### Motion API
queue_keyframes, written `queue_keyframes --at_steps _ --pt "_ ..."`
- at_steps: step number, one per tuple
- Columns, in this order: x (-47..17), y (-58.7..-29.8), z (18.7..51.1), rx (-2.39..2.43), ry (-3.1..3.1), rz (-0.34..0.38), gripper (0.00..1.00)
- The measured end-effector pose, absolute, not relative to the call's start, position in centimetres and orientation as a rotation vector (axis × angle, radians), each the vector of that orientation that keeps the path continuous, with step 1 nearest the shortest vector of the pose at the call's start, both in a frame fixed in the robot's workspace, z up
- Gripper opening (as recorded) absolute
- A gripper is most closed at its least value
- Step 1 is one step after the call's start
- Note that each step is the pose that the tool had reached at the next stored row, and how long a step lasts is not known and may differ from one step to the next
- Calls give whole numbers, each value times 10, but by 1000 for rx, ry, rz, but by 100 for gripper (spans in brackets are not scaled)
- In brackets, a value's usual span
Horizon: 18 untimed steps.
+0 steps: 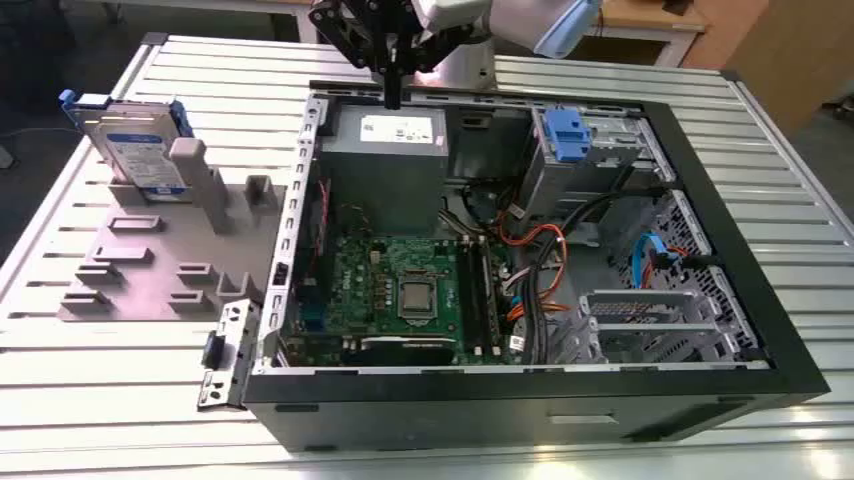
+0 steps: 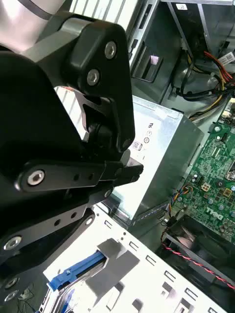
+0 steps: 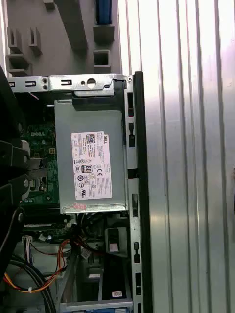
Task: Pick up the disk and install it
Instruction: 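Reach for the disk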
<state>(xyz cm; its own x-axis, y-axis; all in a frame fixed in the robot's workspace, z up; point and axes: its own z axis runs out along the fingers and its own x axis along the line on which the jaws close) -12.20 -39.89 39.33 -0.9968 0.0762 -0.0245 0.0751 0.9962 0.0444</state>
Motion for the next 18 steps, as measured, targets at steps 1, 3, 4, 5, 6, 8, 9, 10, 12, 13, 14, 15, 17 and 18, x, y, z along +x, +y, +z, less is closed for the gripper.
queue_keyframes --at_steps 1,3,4,5,6,8,9,10,12,13,14,15,17,18 --pt "-122 -399 393 118 3113 68 11" --pt "-122 -399 393 118 3113 68 11" --pt "-122 -399 393 118 3112 68 11" --pt "-122 -399 393 118 3113 68 11" --pt "-122 -399 393 118 3113 68 11" --pt "-122 -399 393 118 3113 67 11" --pt "-122 -399 393 118 3113 67 11" --pt "-122 -399 393 118 3113 68 11" --pt "-123 -399 393 118 3112 68 11" --pt "-124 -399 393 118 3112 68 11" --pt "-125 -399 393 118 3112 68 11" --pt "-126 -399 393 118 3112 68 11" --pt "-127 -399 393 118 3112 68 11" --pt "-127 -399 393 118 3113 68 11"
